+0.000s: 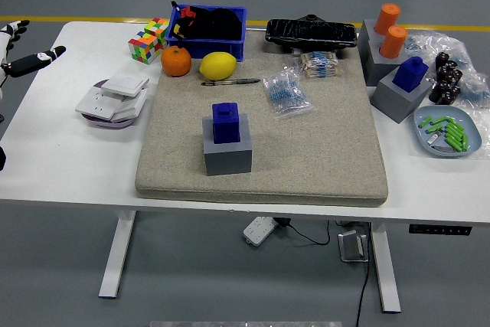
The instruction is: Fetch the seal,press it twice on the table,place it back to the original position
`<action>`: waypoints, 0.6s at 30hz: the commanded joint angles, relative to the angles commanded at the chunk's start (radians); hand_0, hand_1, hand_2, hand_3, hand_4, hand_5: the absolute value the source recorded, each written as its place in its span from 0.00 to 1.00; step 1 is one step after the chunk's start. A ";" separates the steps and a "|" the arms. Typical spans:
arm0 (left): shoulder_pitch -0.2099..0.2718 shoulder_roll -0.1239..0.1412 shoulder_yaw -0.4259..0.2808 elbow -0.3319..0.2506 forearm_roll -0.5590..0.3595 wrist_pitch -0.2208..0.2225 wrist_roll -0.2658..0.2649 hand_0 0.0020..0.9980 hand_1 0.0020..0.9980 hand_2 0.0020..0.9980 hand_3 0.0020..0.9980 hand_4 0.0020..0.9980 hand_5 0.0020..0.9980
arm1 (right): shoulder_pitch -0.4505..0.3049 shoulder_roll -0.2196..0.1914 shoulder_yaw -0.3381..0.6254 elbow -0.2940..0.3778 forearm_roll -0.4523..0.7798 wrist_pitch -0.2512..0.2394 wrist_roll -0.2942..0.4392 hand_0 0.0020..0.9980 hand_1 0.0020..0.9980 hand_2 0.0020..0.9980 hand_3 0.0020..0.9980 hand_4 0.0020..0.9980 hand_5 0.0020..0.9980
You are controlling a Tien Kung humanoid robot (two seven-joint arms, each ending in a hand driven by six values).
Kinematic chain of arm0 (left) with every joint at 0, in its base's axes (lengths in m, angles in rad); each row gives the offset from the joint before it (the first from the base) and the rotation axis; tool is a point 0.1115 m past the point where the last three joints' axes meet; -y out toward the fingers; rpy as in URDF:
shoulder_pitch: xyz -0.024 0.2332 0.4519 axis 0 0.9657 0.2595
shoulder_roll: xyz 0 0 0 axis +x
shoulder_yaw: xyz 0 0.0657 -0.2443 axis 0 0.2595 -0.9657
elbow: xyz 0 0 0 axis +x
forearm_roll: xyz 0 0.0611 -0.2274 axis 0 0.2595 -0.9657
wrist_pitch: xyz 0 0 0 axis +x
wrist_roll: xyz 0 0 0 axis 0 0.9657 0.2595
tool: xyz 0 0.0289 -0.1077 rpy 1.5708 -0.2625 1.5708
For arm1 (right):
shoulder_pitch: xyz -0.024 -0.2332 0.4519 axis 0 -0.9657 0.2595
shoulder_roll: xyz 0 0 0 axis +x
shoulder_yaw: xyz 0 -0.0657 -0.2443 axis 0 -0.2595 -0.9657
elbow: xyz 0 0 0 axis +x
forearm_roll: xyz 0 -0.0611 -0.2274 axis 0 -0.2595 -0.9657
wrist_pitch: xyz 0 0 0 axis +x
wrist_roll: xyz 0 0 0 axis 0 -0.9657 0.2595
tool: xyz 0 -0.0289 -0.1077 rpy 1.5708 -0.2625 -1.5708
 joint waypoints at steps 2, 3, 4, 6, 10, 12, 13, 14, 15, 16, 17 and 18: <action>-0.001 0.000 0.002 0.001 -0.001 -0.001 0.001 0.93 0.95 0.94 0.93 0.95 0.48 | 0.001 0.000 -0.001 0.000 0.001 0.000 0.000 0.74 0.69 0.65 0.62 0.73 0.52; -0.001 0.000 0.001 0.001 -0.001 -0.001 0.001 0.93 0.95 0.94 0.93 0.95 0.48 | 0.001 0.000 -0.001 0.000 0.001 0.000 0.000 0.74 0.69 0.65 0.62 0.73 0.52; -0.001 0.000 0.001 0.001 -0.001 0.000 0.000 0.93 0.95 0.94 0.93 0.95 0.48 | 0.001 0.000 -0.001 0.000 0.000 0.000 0.000 0.74 0.69 0.65 0.62 0.73 0.52; 0.000 0.000 0.001 0.000 0.000 -0.001 0.001 0.93 0.95 0.94 0.93 0.95 0.47 | 0.001 0.000 -0.001 0.000 0.000 0.000 0.000 0.74 0.69 0.65 0.62 0.73 0.52; 0.004 0.002 0.001 0.001 -0.003 -0.004 0.001 0.93 0.95 0.94 0.93 0.95 0.47 | -0.001 0.000 -0.008 0.000 0.003 0.001 0.000 0.74 0.69 0.65 0.62 0.73 0.52; 0.004 0.002 0.004 0.003 -0.004 -0.005 0.001 0.93 0.95 0.94 0.93 0.95 0.47 | 0.000 0.000 -0.008 -0.001 0.003 0.000 0.000 0.74 0.69 0.65 0.62 0.73 0.52; 0.004 0.003 0.004 0.003 -0.004 -0.004 0.001 0.93 0.95 0.94 0.93 0.95 0.47 | 0.000 0.000 -0.009 -0.001 0.003 0.001 0.000 0.74 0.69 0.65 0.62 0.73 0.52; 0.005 0.003 0.004 0.003 -0.004 -0.004 0.000 0.93 0.95 0.94 0.93 0.95 0.47 | 0.000 0.000 -0.010 -0.001 0.003 0.001 0.000 0.74 0.69 0.65 0.62 0.73 0.52; 0.004 0.003 0.003 0.003 -0.003 -0.003 0.000 0.93 0.95 0.94 0.93 0.95 0.47 | 0.000 0.000 -0.011 -0.001 0.004 0.001 0.000 0.74 0.69 0.65 0.62 0.73 0.52; 0.004 0.003 0.003 0.003 -0.002 -0.003 0.001 0.93 0.95 0.94 0.93 0.95 0.47 | 0.001 -0.001 -0.011 -0.001 0.004 0.000 0.000 0.74 0.69 0.65 0.62 0.73 0.52; 0.004 0.003 0.003 0.002 -0.001 -0.003 0.001 0.93 0.95 0.94 0.93 0.95 0.47 | 0.001 -0.002 -0.011 -0.001 0.004 0.000 0.000 0.74 0.69 0.65 0.62 0.73 0.52; 0.003 0.003 0.002 0.002 -0.001 -0.004 0.001 0.93 0.95 0.94 0.93 0.95 0.47 | 0.002 -0.002 -0.012 -0.001 0.004 0.000 0.000 0.74 0.69 0.65 0.62 0.73 0.52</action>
